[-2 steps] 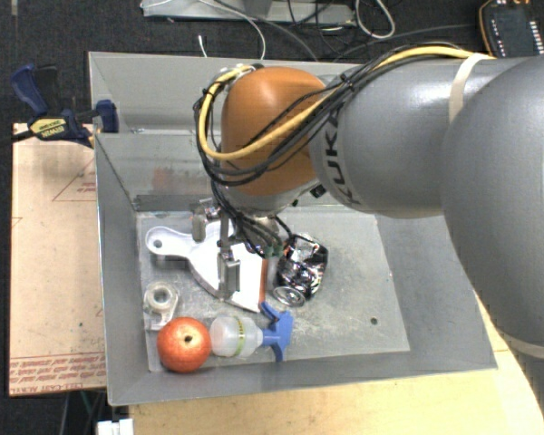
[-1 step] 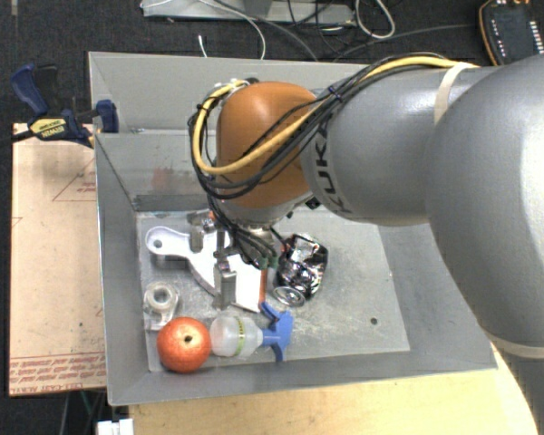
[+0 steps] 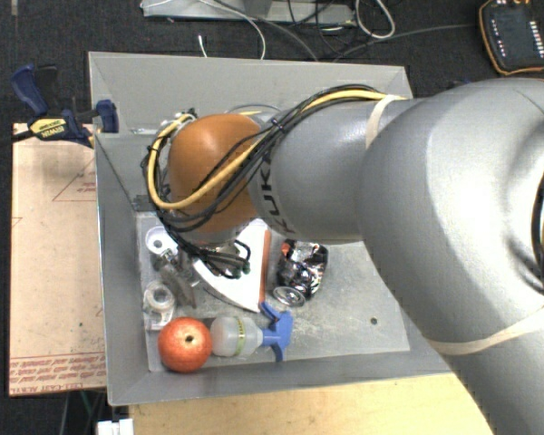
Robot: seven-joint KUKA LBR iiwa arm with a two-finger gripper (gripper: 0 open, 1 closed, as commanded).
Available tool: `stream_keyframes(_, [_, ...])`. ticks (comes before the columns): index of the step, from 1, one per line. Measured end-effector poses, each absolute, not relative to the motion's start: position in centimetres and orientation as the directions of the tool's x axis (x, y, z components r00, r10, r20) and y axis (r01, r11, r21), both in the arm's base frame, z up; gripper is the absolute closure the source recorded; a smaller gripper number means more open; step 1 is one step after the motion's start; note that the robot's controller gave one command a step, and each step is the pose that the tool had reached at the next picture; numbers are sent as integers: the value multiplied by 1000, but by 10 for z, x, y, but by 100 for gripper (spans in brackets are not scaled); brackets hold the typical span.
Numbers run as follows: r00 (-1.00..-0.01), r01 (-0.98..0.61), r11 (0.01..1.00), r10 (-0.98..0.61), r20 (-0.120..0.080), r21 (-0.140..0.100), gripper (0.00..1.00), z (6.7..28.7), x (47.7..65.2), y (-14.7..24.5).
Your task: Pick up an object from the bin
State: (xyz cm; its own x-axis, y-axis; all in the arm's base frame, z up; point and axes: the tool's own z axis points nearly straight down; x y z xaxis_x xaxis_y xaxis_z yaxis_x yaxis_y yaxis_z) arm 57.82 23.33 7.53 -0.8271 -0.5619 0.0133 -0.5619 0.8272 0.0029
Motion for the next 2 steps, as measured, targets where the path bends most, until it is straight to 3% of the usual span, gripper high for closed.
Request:
stream_keyframes(1, [-827,-562,827,-562,13,3,100,75,578,233])
stream_keyframes(2, [-709,-705,709,-705,8,5,100,106,568,232])
